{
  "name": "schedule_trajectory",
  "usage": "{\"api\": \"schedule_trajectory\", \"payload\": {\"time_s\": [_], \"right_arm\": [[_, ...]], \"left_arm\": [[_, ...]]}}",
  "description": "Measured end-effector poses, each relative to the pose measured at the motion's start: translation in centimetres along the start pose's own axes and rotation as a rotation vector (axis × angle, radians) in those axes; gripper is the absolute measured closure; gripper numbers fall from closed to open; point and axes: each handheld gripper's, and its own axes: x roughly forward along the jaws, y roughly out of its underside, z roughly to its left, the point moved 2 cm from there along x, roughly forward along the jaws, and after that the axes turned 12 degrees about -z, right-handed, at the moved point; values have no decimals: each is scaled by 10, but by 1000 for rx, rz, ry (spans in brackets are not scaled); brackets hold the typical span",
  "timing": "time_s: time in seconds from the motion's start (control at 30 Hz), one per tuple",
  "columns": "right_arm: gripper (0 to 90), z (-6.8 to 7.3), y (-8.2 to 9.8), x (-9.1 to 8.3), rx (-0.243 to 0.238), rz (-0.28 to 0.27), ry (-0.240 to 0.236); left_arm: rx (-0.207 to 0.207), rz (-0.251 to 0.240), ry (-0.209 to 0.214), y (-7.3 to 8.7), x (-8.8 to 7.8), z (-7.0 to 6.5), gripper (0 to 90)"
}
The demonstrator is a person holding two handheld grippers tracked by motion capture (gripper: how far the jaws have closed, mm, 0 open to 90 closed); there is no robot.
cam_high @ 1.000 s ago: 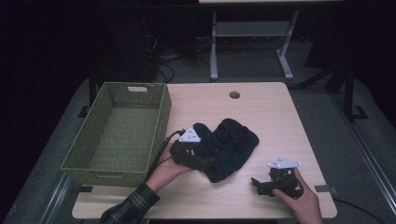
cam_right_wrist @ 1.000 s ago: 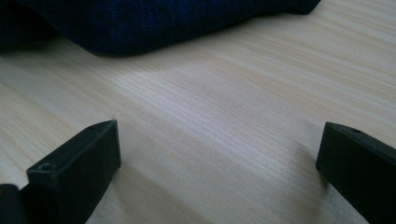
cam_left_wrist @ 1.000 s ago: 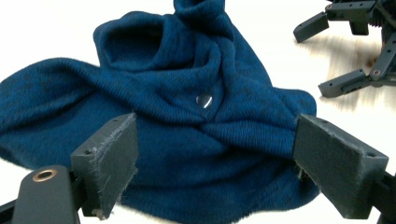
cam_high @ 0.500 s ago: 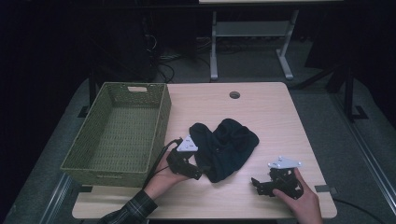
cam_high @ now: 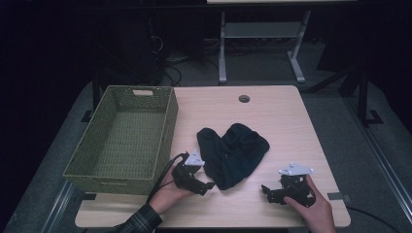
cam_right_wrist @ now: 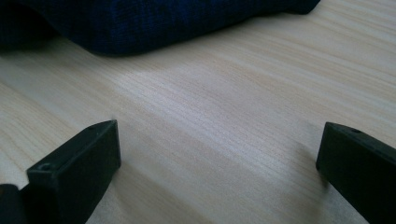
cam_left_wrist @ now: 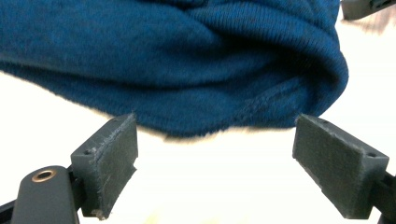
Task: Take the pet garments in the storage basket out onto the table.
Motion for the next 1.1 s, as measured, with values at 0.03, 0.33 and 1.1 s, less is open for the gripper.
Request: {"api": "schedule_trajectory", "payload": {"time_s": [0.03,0.33,1.1], "right_arm": [[0,0,0,0,0,0,0],[0,0,0,0,2,-1,1],[0,1,0,0,5,0,2]], "left_arm": [[1,1,-1,1,0,-1,139],[42,26,-52,11,9,-7,130],[53,-52,-77,19,9,-7,128]]}}
